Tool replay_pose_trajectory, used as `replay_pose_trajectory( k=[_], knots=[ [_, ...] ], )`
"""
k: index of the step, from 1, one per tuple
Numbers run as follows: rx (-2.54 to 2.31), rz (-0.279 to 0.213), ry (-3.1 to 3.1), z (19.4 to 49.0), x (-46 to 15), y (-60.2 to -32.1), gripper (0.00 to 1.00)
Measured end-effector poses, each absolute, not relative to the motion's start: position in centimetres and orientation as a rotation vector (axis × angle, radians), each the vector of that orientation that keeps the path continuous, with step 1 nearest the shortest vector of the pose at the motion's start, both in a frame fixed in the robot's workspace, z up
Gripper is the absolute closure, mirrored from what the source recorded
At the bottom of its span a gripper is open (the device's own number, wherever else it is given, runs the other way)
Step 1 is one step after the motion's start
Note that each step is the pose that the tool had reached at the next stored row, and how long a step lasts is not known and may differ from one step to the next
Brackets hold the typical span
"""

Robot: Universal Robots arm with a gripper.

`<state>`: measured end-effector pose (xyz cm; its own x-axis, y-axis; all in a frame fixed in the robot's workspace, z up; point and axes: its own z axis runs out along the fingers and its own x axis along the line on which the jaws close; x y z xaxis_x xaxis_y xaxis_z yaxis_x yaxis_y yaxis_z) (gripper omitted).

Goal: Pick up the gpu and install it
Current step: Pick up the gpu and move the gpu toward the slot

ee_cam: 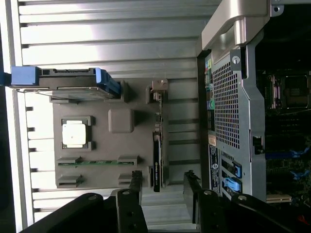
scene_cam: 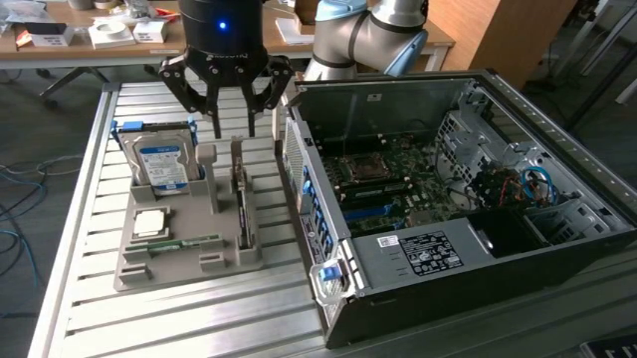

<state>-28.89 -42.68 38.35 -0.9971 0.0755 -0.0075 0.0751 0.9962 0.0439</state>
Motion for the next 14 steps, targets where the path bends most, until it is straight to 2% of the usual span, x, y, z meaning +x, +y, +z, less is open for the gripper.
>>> replay_pose_trajectory(
  k=[14],
  knots=[
    [0.118,0.070,3.129,35.8,-29.1,-42.7,0.53]
  ],
)
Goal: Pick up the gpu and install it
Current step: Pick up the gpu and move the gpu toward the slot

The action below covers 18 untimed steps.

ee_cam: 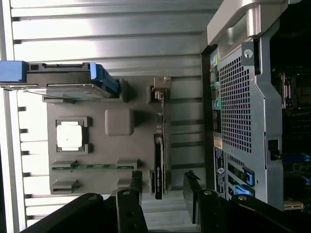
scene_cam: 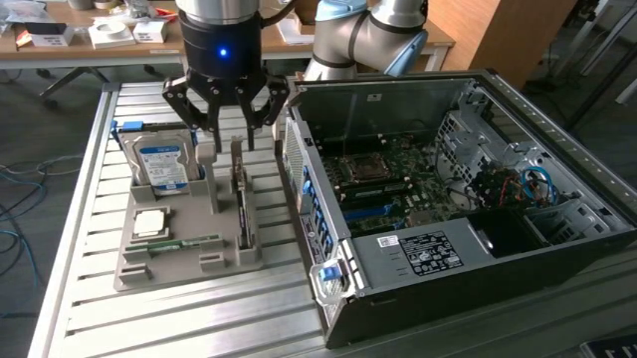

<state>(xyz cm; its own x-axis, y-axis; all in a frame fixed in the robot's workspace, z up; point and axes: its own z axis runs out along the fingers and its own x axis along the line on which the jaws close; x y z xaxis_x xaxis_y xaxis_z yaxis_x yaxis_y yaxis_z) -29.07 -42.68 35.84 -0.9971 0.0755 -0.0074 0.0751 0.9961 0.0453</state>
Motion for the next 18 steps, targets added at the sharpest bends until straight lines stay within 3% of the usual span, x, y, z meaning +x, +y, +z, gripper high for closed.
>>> replay_pose_trajectory(
  k=[18],
  knots=[
    [0.118,0.071,3.129,32.6,-29.6,-42.6,0.53]
  ],
)
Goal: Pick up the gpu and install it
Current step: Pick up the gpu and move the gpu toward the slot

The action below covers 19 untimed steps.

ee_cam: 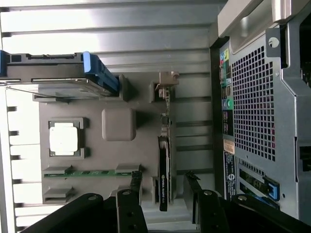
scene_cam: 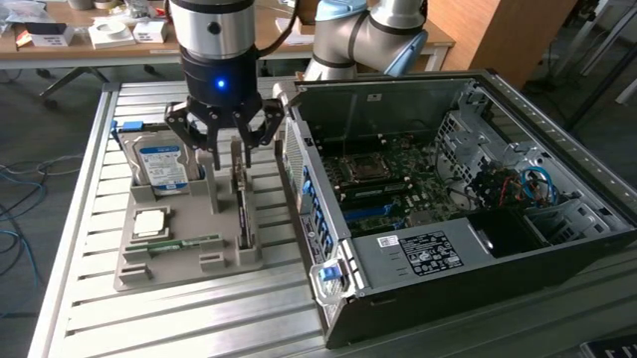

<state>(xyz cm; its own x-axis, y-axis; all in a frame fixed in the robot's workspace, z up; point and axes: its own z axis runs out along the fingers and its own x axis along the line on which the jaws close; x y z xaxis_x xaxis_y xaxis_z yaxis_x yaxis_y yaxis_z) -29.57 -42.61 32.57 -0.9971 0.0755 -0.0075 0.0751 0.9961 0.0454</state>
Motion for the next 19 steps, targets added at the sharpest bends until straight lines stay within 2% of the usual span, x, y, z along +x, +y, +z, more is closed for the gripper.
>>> replay_pose_trajectory(
  k=[19],
  knots=[
    [0.118,0.070,3.130,29.9,-29.8,-42.6,0.53]
  ],
)
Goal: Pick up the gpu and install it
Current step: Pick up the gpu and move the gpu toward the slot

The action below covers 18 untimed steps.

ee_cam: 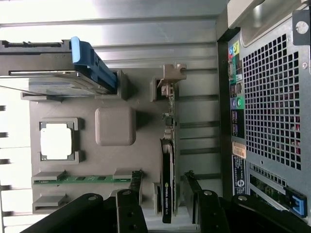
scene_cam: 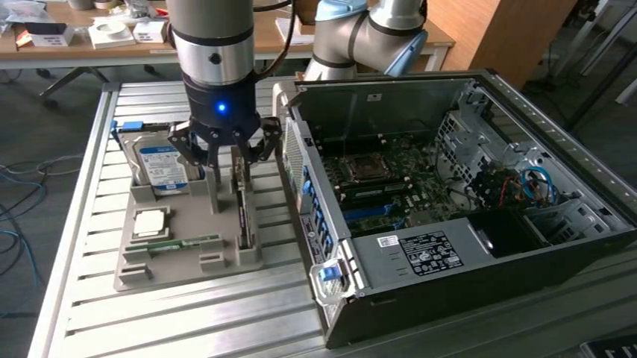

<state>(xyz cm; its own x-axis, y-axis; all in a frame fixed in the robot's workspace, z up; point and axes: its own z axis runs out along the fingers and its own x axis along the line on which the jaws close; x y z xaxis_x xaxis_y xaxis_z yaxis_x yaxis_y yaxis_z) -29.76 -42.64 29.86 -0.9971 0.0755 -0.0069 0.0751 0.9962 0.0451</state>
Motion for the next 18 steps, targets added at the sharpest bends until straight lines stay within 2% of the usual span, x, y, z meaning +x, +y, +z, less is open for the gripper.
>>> replay_pose_trajectory(
  k=[11,18],
  knots=[
    [0.119,0.070,3.138,29.9,-29.3,-43.3,0.53],
    [0.119,0.070,3.138,28.7,-29.3,-43.4,0.53]
  ],
)
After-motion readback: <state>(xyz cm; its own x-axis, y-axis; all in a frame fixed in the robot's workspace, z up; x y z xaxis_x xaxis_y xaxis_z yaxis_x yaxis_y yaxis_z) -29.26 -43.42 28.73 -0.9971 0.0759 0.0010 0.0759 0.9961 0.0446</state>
